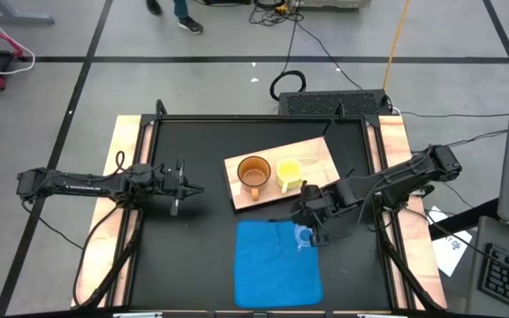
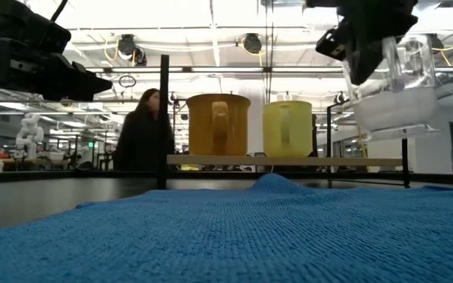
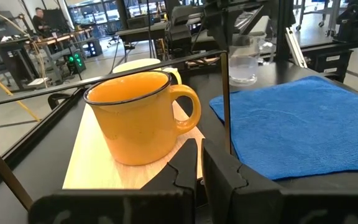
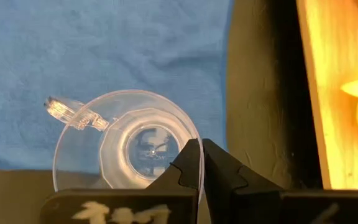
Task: Stack small to large cups/mugs on shelf
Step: Put the transparent mug on the shelf
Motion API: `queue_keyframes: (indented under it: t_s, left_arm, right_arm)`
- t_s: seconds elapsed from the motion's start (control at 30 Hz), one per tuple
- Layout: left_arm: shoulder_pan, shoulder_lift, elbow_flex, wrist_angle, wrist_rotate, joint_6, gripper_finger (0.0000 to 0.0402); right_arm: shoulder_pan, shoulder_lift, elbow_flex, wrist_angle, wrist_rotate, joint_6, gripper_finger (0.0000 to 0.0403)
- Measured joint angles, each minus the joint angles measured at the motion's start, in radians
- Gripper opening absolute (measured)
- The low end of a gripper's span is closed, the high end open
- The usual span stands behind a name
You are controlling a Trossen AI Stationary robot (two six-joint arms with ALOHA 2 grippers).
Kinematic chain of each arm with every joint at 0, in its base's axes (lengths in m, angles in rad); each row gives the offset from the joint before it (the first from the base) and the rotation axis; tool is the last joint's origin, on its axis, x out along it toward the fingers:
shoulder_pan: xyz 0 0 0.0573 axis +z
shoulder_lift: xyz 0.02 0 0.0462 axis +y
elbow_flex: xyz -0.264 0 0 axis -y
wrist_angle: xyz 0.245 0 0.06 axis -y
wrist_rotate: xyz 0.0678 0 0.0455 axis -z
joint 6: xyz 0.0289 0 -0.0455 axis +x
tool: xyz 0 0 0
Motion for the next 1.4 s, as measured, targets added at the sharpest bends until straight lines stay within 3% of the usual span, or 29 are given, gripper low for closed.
queue_keyframes:
  t_s: [0.27, 0.7, 1.4]
  left_arm:
    - [0.000, 0.000, 0.000, 0.000, 0.000, -0.002, 0.0026]
    - [0.000, 0.000, 0.000, 0.003, 0.000, -0.020, 0.0026]
    - [0.000, 0.000, 0.000, 0.003, -0.002, -0.008, 0.0026]
  right_arm:
    - [0.000, -0.137, -0.127, 0.140, 0.010, 0.026, 0.0000]
    - [-0.008, -0.366, -0.350, 0.191, 0.021, 0.110, 0.0000]
    - [-0.054, -0.382, -0.385, 0.232, 0.021, 0.154, 0.0000]
